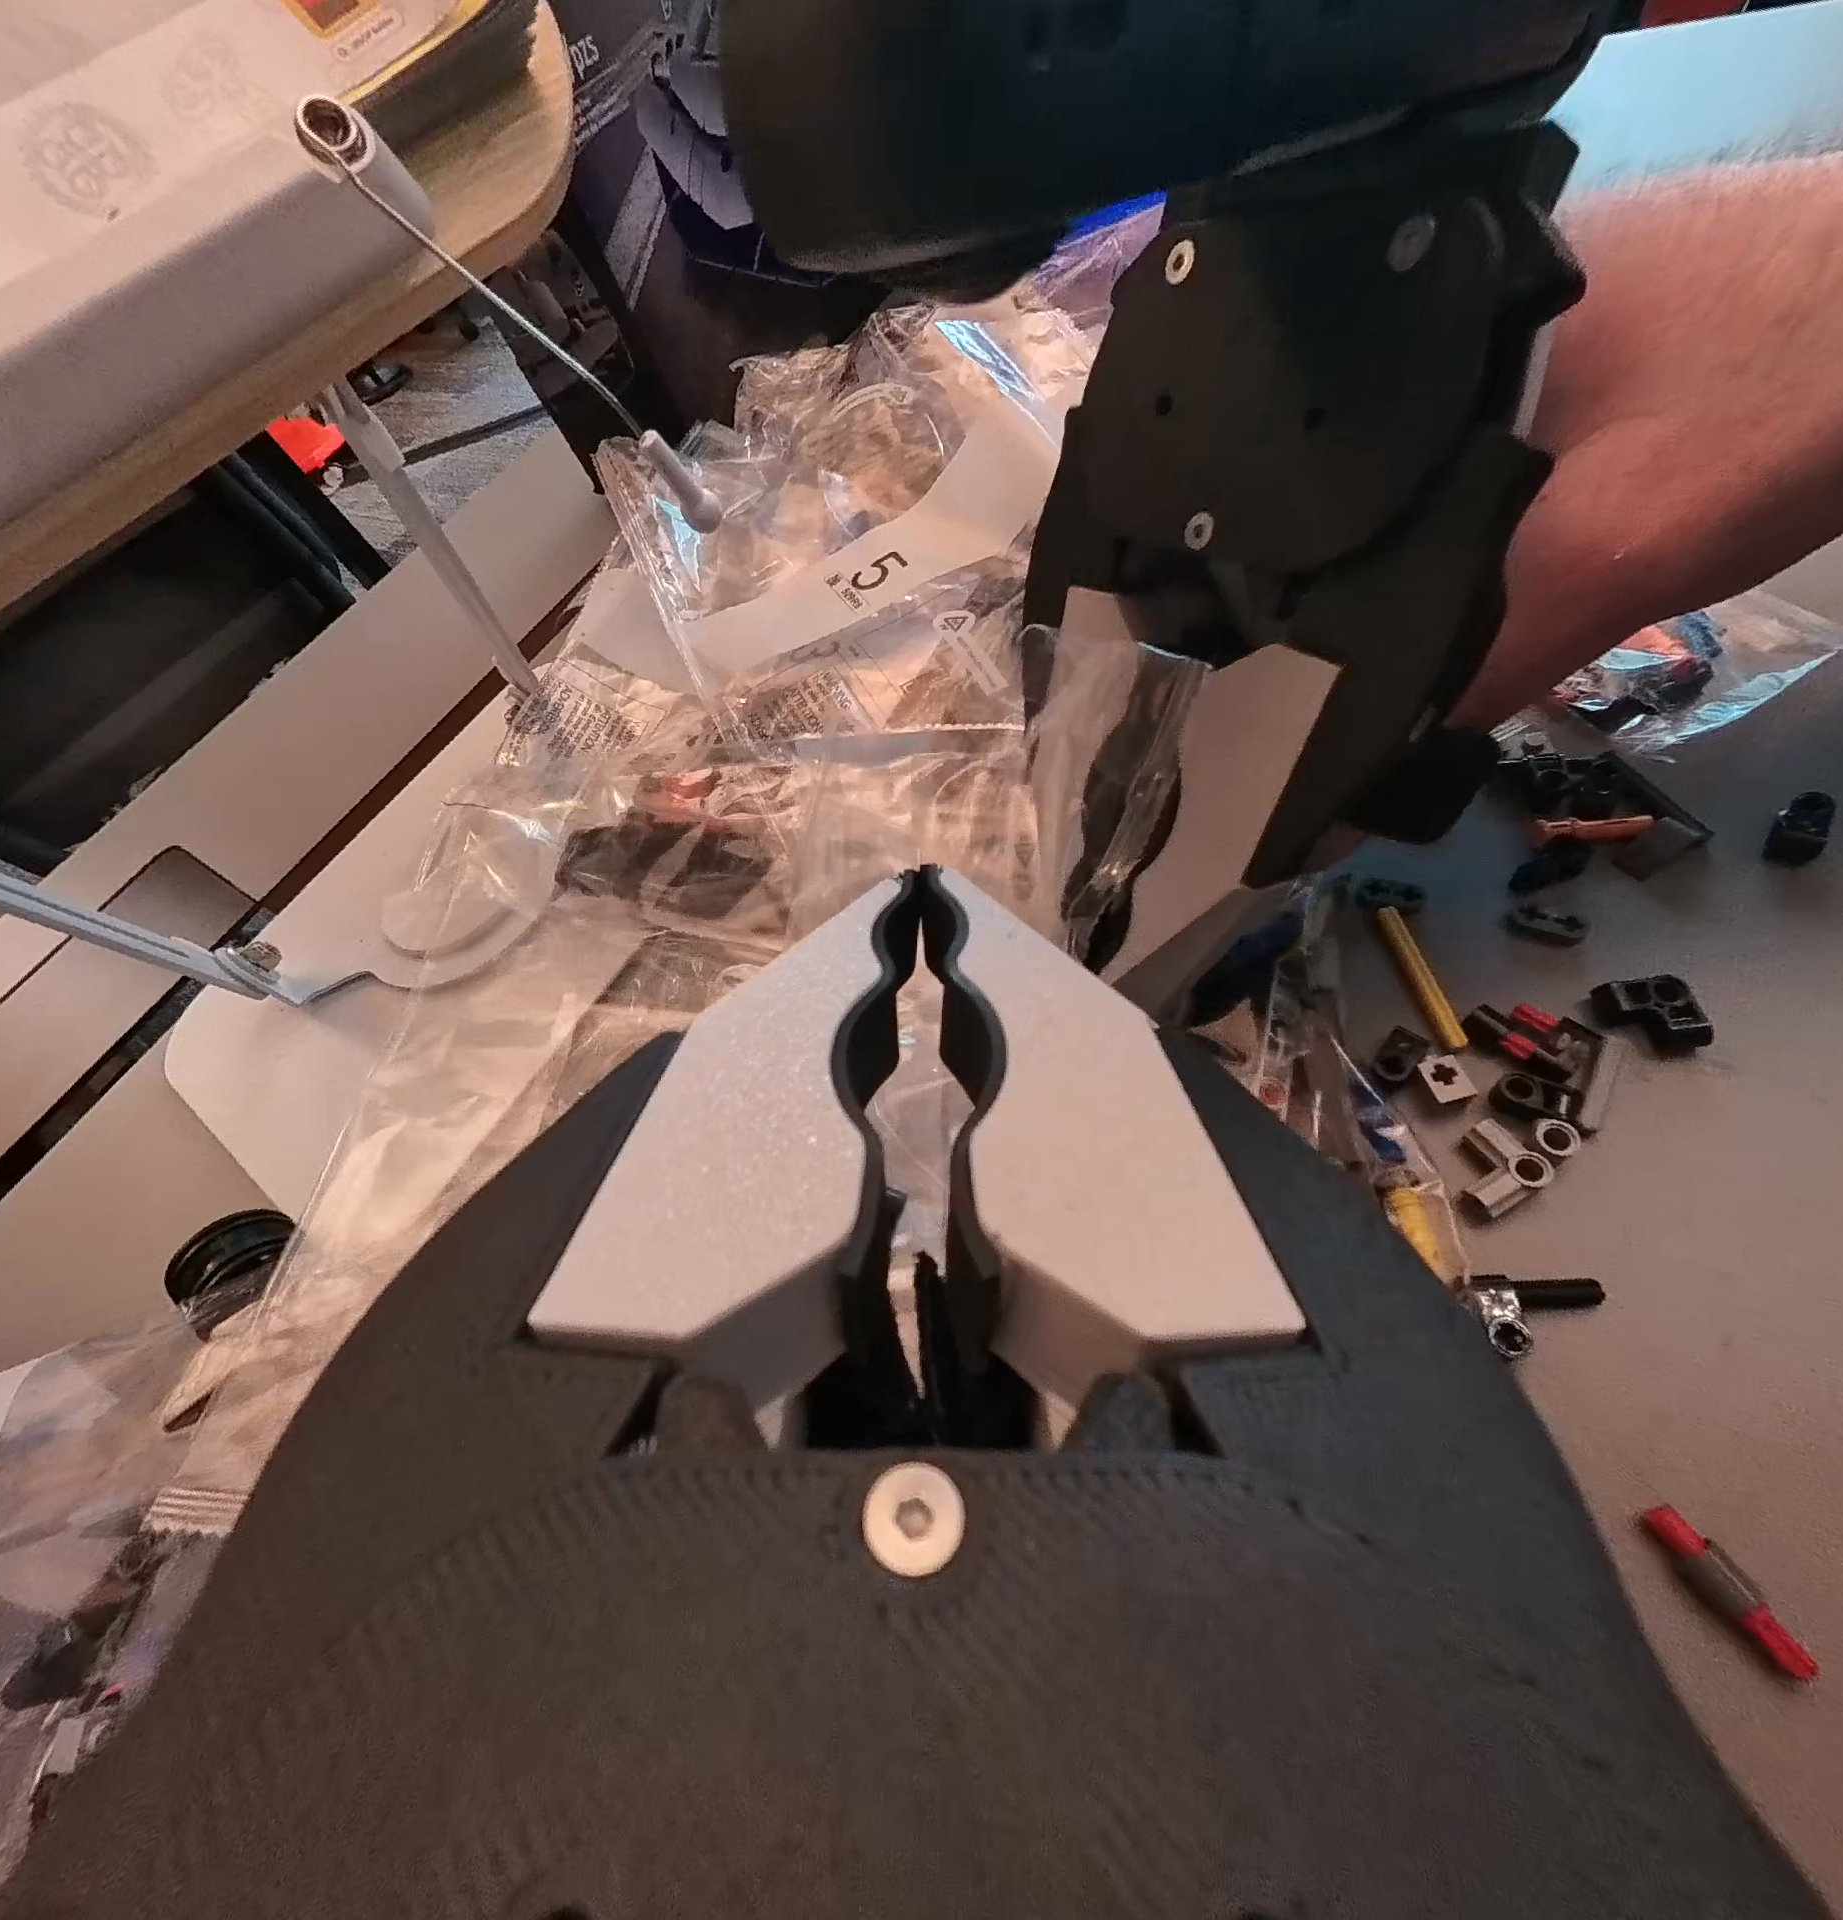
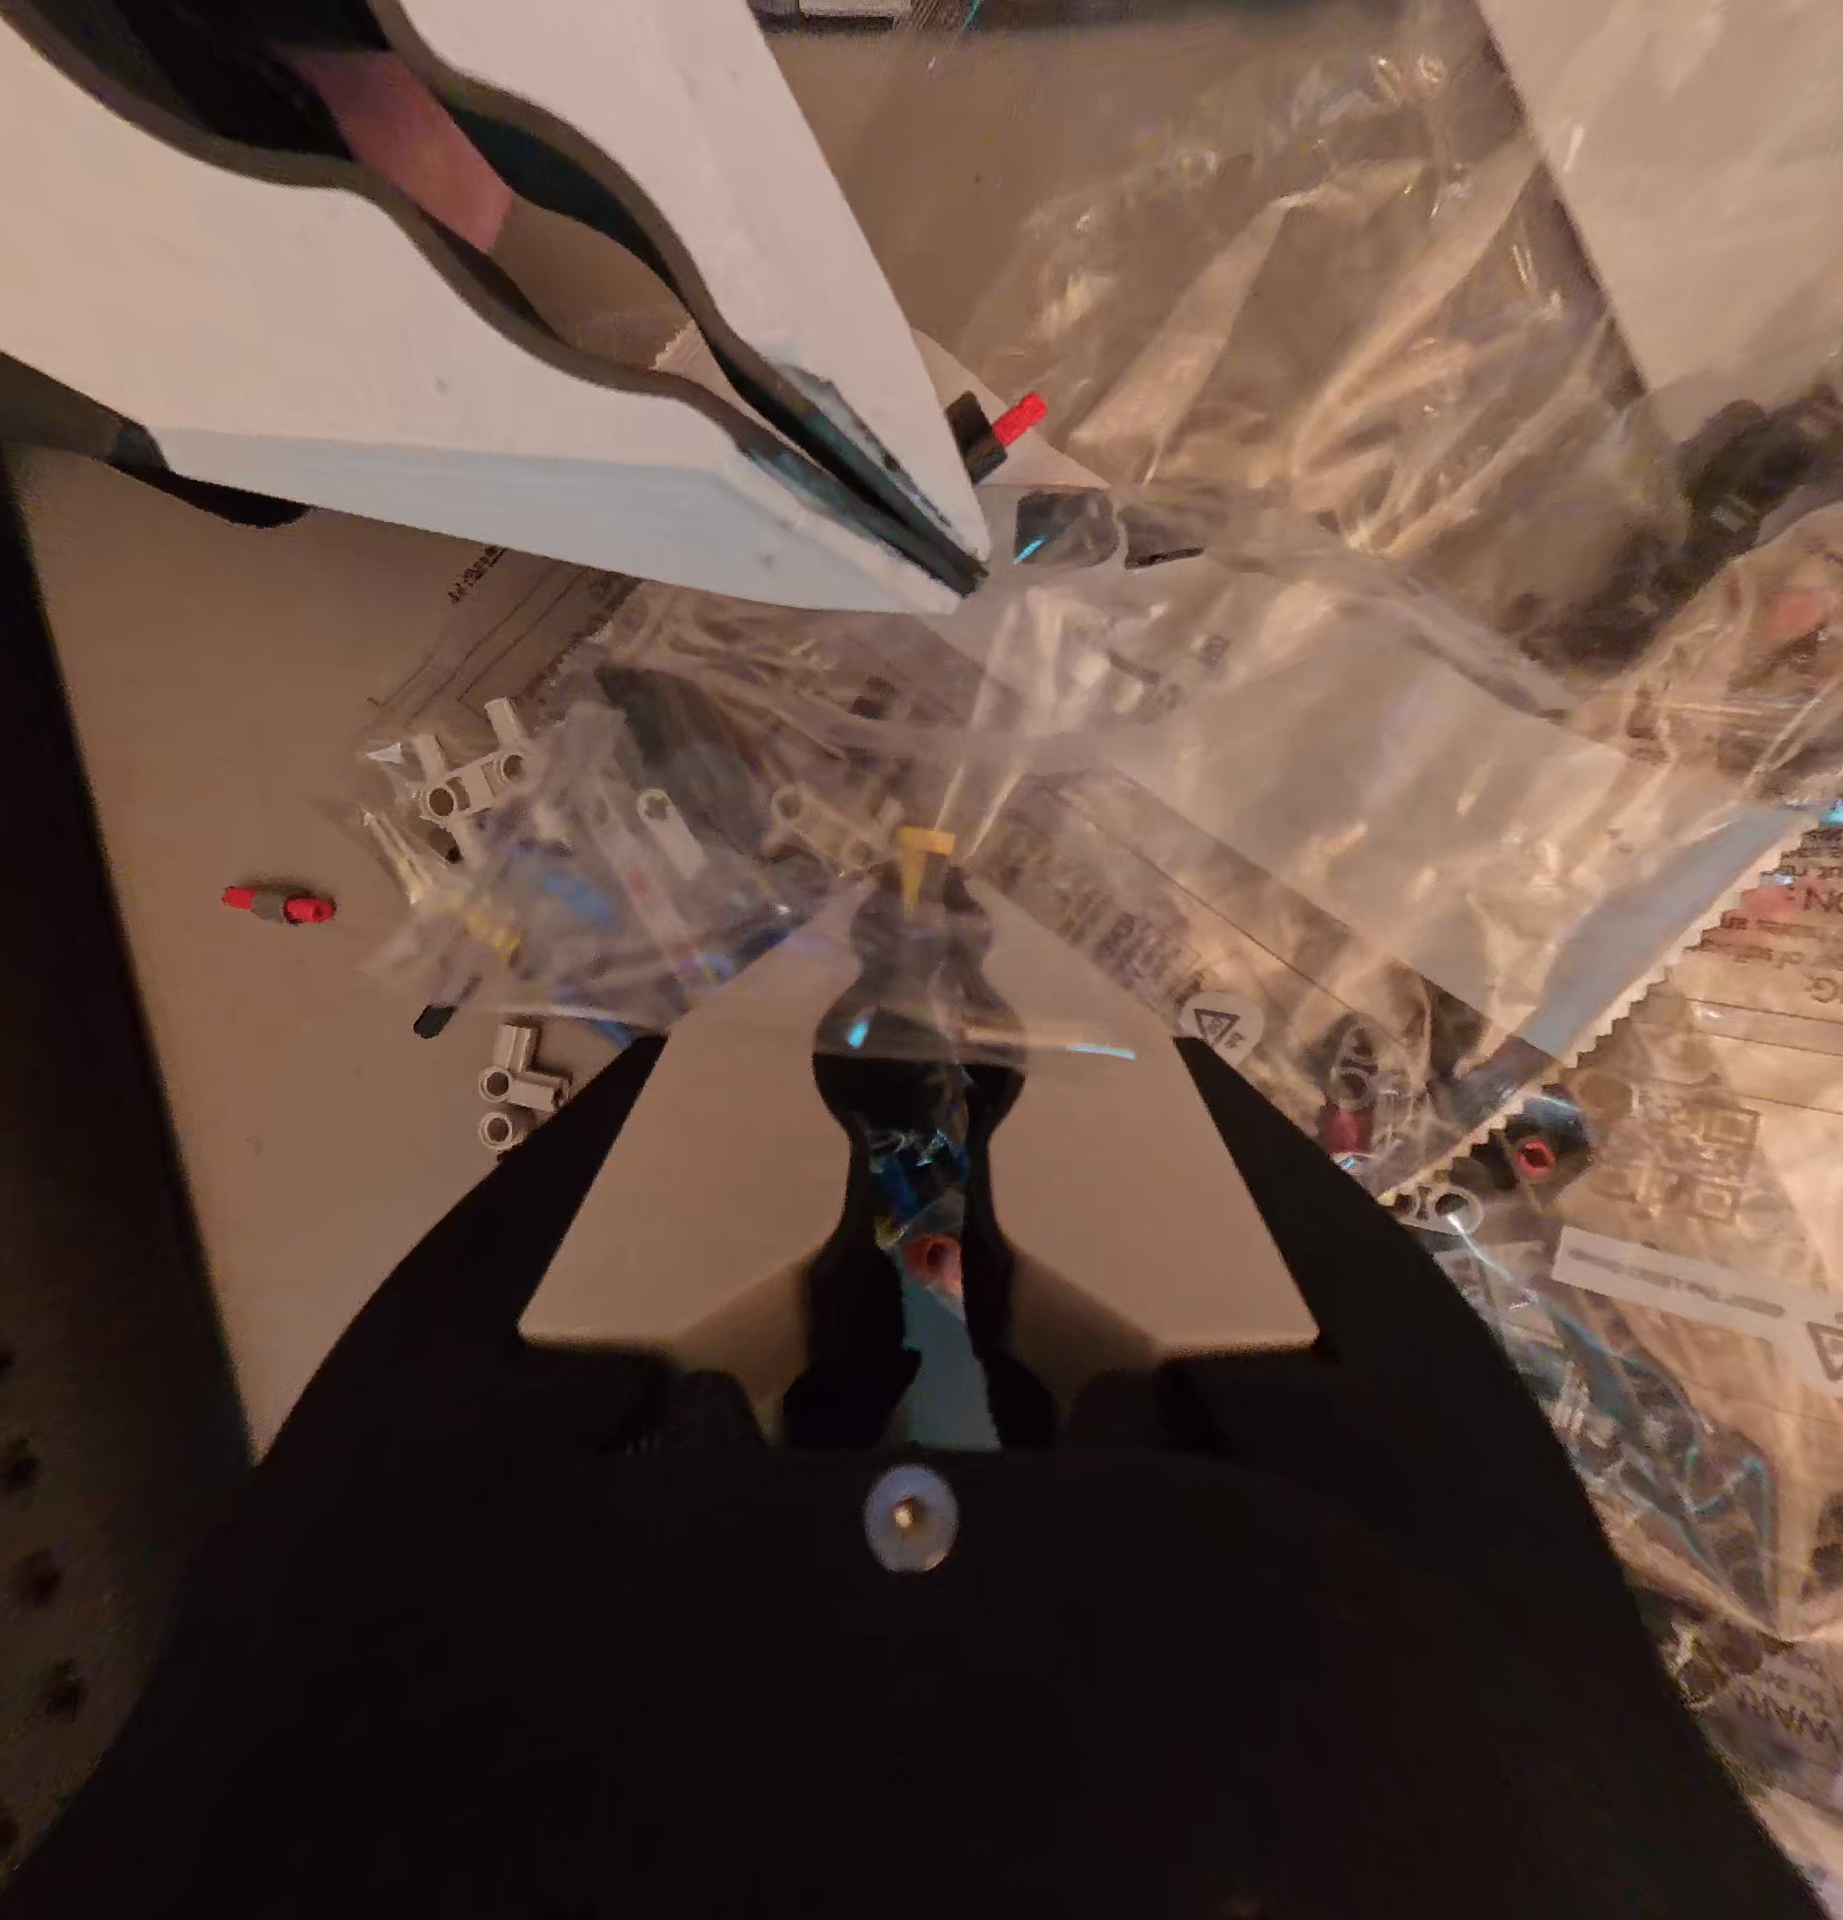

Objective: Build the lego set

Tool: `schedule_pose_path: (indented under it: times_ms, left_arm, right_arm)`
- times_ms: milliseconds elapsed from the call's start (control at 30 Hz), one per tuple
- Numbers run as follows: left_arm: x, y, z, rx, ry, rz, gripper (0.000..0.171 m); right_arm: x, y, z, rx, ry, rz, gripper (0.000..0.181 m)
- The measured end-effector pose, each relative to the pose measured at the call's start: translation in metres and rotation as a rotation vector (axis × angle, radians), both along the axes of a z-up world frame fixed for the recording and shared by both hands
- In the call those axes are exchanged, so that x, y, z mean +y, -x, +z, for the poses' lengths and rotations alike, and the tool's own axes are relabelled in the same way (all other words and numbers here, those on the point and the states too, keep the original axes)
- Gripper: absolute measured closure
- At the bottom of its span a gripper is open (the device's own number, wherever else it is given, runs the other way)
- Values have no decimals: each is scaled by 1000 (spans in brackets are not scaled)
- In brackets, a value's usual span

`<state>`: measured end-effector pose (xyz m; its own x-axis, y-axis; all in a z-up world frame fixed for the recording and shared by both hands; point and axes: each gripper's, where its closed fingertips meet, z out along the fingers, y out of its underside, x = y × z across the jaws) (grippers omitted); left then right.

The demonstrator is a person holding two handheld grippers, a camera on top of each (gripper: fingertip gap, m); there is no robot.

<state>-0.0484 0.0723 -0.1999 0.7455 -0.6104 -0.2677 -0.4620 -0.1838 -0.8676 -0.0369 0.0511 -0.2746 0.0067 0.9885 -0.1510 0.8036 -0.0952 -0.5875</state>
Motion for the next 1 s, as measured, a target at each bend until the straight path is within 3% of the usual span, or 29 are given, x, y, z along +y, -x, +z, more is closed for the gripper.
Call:
schedule_pose_path:
  times_ms: [233, 567, 733, 1000]
  left_arm:
    - [0, 2, 0, -4, 0, 3, 171]
    - [-1, 2, 0, -9, 0, 2, 171]
    - [-1, 4, 0, -12, -2, 5, 171]
    - [-2, 2, -2, -6, 3, -10, 171]
  right_arm:
    - [9, 0, 3, 17, -74, -11, 181]
    - [22, -13, 31, 130, -47, -48, 181]
    - [33, -39, 48, 166, -70, -55, 167]
    - [45, -73, 41, 53, -151, -42, 157]
